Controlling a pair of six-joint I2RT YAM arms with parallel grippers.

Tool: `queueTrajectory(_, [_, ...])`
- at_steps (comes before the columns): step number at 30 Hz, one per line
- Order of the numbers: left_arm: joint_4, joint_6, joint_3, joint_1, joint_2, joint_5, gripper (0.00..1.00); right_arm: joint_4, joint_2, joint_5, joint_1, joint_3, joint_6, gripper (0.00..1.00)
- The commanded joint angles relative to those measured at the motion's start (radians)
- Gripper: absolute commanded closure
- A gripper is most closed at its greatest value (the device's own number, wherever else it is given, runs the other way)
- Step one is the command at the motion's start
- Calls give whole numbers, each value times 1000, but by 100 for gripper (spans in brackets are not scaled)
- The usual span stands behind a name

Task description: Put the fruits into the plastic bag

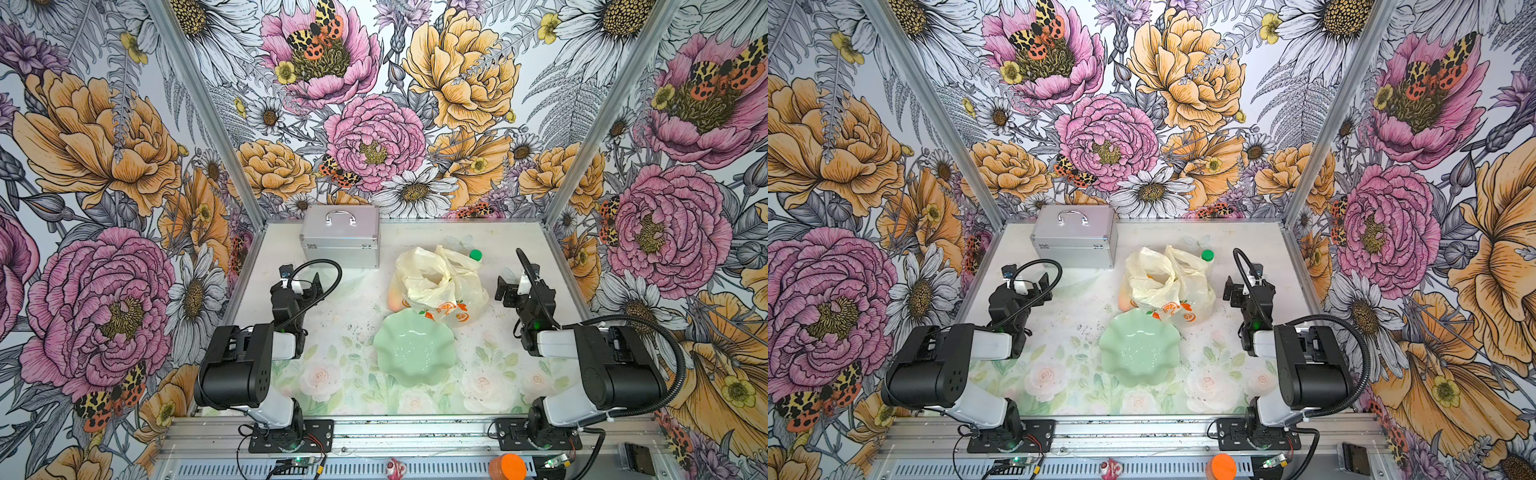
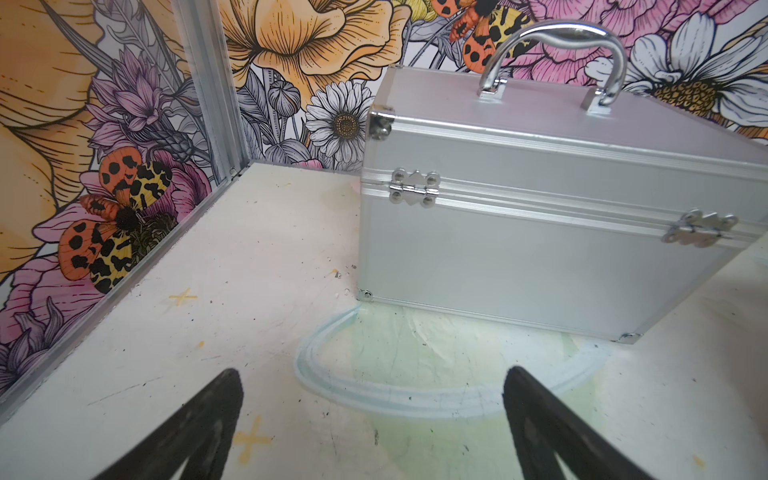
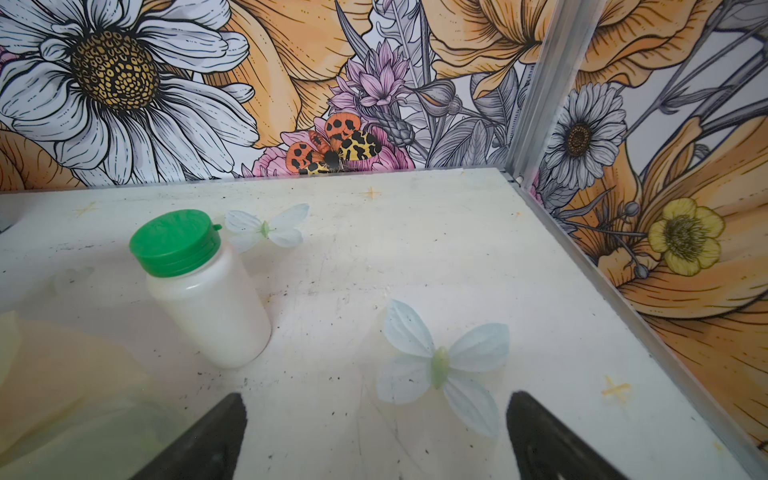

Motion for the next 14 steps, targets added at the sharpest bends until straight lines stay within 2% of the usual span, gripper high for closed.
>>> queueTrajectory(1, [9,18,9,-6,2,-19,1,9,15,18,6,24,-18,0])
queueTrajectory(14, [5,21,12,-12,2,-29,1,6,16,35,16,25,-26,0])
